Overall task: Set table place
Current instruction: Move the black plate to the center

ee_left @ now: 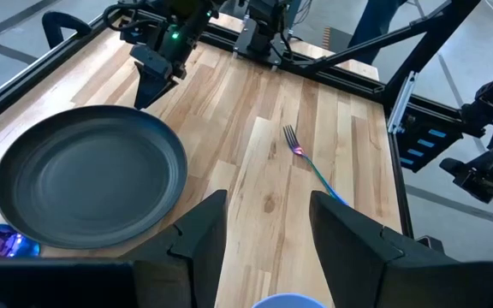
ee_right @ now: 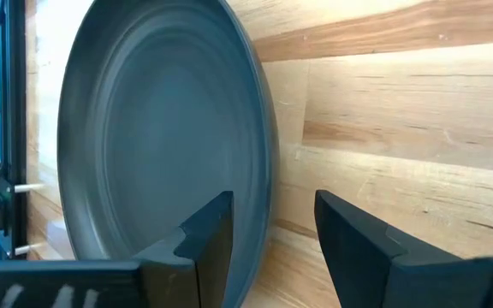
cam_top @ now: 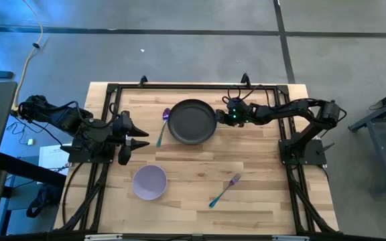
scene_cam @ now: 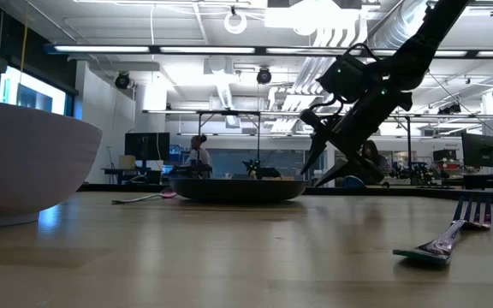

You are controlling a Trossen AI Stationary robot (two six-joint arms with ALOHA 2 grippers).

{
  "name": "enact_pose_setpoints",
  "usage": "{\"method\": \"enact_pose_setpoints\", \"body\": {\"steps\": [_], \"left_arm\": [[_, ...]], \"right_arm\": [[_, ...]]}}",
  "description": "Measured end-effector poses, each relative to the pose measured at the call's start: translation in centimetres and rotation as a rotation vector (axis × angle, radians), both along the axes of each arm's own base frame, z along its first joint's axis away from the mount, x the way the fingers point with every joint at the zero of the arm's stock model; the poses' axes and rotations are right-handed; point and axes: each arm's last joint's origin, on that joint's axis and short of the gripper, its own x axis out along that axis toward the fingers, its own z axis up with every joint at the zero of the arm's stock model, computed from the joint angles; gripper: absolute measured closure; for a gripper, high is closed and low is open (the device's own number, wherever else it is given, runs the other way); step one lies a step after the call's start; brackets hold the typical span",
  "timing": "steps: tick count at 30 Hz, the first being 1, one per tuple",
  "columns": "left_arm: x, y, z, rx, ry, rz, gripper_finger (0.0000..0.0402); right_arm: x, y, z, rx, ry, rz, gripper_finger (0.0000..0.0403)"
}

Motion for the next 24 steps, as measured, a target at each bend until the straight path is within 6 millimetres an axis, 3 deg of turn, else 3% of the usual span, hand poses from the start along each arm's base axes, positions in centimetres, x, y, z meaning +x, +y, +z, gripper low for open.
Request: {"method": "enact_pose_setpoints", "body": {"steps": [24], "left_arm": [[0.0,0.0,0.0,0.001,0.0,0.0,0.0245]], "right_arm": [[0.33,0.64,0.01,0.001,-0.004,-0.027,0.0247]]}}
